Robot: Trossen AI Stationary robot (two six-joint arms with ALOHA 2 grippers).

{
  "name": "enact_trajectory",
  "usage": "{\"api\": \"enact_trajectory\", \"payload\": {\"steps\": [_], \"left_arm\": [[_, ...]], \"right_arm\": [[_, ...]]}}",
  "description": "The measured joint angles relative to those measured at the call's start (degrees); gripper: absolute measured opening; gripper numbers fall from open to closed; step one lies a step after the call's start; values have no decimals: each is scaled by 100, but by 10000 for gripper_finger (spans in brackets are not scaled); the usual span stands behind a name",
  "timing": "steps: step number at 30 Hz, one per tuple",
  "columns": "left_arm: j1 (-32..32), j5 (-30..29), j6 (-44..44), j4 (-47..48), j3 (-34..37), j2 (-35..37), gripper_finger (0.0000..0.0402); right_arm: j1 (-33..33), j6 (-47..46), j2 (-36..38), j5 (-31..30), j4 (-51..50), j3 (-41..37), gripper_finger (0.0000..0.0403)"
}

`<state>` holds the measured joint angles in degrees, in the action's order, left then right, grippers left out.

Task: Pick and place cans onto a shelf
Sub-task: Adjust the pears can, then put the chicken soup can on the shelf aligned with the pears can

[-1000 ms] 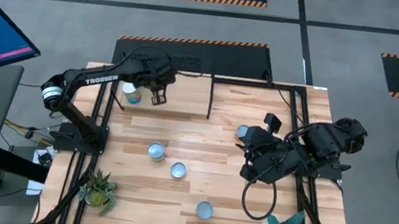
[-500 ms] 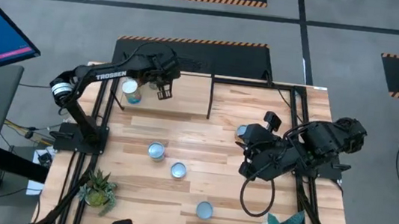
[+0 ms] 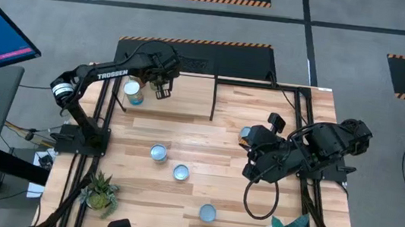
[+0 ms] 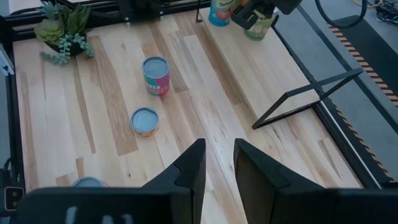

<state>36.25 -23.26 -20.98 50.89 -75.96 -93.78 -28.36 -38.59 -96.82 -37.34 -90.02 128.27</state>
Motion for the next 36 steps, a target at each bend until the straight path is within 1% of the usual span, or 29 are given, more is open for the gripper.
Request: {"api": "enact_trajectory", "payload": {"steps": [6, 10, 12, 15, 19, 23, 25, 26, 29, 30, 34, 36], "left_arm": [[-6, 8, 69, 1, 0, 0, 0], [-100, 160, 287, 92, -146, -2, 0], [-202, 393, 471, 164, -358, -2, 0], [-418, 859, 826, 568, -821, -2, 0], [-812, 1657, 1370, 1233, -1360, 0, 0], [-1225, 2509, 1710, 2075, -1455, 4, 0], [-1431, 2702, 1788, 2501, -1452, 2, 0], [-1547, 2657, 1934, 2655, -1453, 2, 1], [-1908, 2157, 2742, 3040, -1451, 53, 8], [-2052, 2073, 2944, 3162, -1451, 95, 11], [-2744, 1991, 3340, 3345, -1424, 157, 24], [-3093, 1832, 3551, 3361, -1329, 157, 35]], "right_arm": [[0, 1, 0, 0, 0, 0, 106], [0, 25, 0, 0, 0, 2, 106], [0, 121, 0, -8, 0, 0, 106], [4, 160, 0, -16, 1, 0, 106], [42, 173, 0, -17, 0, 0, 106], [29, 172, 0, -19, 0, 0, 106], [16, 170, 0, -15, 0, 0, 106], [-1, 169, 0, -15, 0, 0, 106], [-57, 171, 0, -17, 0, 0, 106], [-74, 169, 0, -17, 0, 0, 106], [-139, 165, 0, -17, 1, 0, 106], [-164, 155, 0, -17, 1, 0, 106]]}}
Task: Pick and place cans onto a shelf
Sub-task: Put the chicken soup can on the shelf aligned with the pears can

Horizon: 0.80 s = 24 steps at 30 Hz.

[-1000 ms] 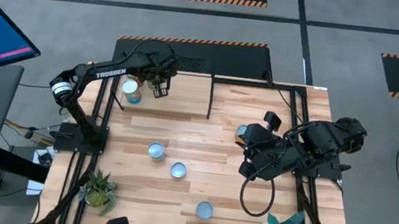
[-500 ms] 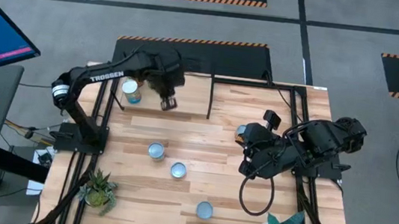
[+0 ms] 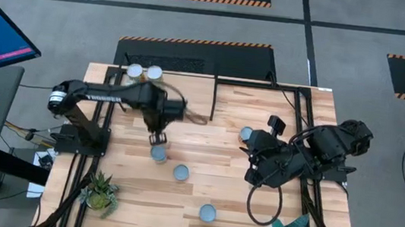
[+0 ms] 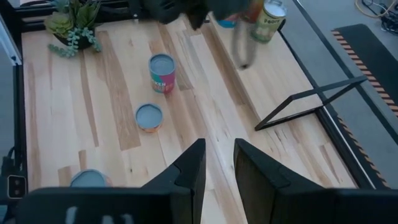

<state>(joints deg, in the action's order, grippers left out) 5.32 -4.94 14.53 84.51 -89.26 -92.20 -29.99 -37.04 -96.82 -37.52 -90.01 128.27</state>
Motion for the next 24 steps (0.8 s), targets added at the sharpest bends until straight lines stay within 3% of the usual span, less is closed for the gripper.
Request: {"api": "enact_trajectory", "payload": {"steps": [4, 7, 16, 24], "left_arm": [[-523, -560, 839, 25, 286, 2, 62], [-765, -670, 1207, 24, 547, -2, 86], [-887, -269, 2019, -767, 1296, -1, 155], [-889, -169, 2158, -1092, 1755, 2, 169]], "right_arm": [[0, 0, 4, -4, -5, -172, 106], [0, 7, 4, 2, -1, -400, 106], [-78, -49, 12, 8, -1, -614, 106], [-232, -139, 11, 7, 1, -614, 106]]}}
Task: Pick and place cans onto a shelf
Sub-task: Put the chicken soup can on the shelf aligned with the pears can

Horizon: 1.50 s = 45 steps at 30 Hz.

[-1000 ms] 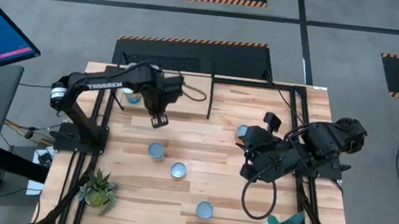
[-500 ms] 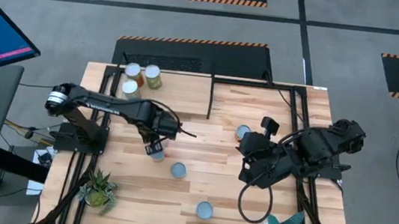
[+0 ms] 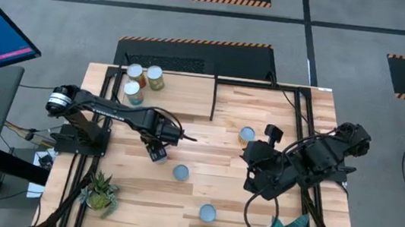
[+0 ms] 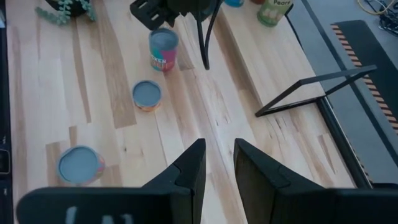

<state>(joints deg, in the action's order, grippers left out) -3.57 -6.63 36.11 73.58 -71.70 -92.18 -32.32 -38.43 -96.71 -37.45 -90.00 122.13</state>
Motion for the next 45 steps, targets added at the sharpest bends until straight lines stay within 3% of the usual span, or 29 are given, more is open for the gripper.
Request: {"api": "enact_trajectory", "payload": {"steps": [7, 23, 26, 29, 31, 36, 45], "left_arm": [[0, 363, 214, -464, 378, -2, 169], [26, 530, 76, -1049, 602, -50, 165], [89, 689, -79, -1071, 665, -42, 127], [210, 756, -280, -1040, 673, -42, 42], [315, 877, -413, -1029, 678, -42, 15], [592, 857, -986, -942, 443, -93, 2], [1545, 315, -2434, -759, -1059, -87, 1]], "right_arm": [[-24, -16, 0, -2, -1, 0, 106], [-35, -14, 0, -4, 0, 0, 106], [-33, -12, 0, -3, -1, 0, 106], [-33, -12, 0, -4, 0, 0, 106], [-35, -12, 0, -4, -2, 0, 106], [-64, 3, 0, -4, -2, 0, 106], [-61, -76, 0, -8, -1, 0, 106]]}}
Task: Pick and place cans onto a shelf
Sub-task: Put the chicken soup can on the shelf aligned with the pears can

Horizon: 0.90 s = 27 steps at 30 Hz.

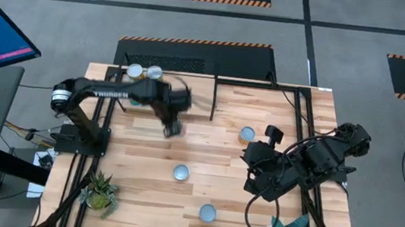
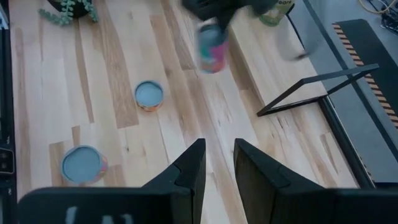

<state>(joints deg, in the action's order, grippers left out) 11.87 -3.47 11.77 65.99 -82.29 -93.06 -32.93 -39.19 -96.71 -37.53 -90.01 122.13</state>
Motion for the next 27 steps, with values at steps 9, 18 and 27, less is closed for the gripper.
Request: {"api": "enact_trajectory", "payload": {"steps": [9, 18, 27], "left_arm": [[1700, -223, -1070, 33, -880, 9, 0], [2643, -313, -1329, -294, -934, -98, 0], [2628, -632, -1674, 381, -1933, -1219, 0]], "right_arm": [[83, -240, 2, -40, 0, 0, 106], [369, -185, 9, -42, 1, 0, 106], [498, -84, 13, -16, 0, 0, 106]]}}
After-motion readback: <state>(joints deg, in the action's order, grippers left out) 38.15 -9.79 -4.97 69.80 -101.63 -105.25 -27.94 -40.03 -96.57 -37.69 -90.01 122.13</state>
